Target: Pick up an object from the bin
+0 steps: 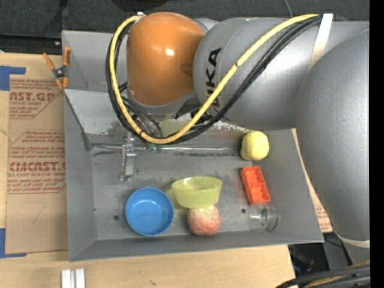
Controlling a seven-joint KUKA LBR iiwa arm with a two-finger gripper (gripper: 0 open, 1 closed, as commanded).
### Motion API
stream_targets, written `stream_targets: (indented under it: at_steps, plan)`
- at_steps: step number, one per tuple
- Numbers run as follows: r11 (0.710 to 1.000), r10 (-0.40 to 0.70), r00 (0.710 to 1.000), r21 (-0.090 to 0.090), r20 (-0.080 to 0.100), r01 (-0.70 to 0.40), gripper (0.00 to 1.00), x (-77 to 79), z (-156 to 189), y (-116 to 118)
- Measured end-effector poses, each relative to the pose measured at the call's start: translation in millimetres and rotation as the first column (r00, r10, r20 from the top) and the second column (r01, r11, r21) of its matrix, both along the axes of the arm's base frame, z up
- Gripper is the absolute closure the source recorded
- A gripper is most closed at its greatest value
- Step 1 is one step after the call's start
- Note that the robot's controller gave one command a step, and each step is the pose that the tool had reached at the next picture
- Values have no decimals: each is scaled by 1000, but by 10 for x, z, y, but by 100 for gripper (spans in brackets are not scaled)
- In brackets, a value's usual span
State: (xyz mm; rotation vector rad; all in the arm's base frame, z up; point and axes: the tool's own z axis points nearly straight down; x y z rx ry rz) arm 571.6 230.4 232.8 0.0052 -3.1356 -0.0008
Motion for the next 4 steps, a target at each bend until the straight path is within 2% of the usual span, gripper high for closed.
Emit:
stream_targets:
  at_steps: [1, 2, 3, 4]
  plan:
    - [1000, -3, 1000, 2, 8, 3, 0, 18, 52, -17]
    - [978, 207, 978, 1, 5, -207, 0, -398, -1093, -533]
    - [987, 163, 987, 3, 11, -163, 0, -572, -714, -665]
    - [958, 285, 958, 2, 5, -285, 0, -585, -1222, -758]
